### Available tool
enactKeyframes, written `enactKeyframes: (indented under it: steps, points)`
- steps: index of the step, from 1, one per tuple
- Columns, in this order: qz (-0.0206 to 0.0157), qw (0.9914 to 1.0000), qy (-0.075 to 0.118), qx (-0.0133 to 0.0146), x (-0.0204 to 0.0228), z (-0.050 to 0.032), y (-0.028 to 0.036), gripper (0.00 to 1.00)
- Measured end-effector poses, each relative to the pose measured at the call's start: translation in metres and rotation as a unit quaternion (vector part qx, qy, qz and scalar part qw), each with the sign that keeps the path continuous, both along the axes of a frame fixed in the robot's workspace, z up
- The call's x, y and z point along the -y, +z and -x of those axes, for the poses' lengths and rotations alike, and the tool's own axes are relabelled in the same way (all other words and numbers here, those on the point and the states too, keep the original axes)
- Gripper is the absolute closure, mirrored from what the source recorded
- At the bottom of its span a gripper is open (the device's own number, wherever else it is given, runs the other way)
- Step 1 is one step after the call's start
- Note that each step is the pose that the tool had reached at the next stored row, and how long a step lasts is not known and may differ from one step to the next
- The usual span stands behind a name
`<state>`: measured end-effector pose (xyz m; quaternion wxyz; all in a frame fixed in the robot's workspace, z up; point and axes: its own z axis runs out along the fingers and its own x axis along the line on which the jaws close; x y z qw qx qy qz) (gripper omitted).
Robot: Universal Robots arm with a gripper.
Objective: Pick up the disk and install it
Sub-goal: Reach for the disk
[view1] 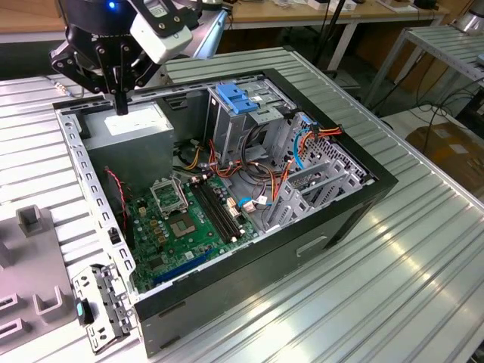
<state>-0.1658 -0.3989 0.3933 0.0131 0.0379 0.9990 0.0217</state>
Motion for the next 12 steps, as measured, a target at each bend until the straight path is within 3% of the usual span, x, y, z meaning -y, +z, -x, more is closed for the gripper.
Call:
enactKeyframes:
  steps: [12]
  points:
    - [0.0,1.0,0.0,0.0,0.0,0.0061,0.0,0.89]
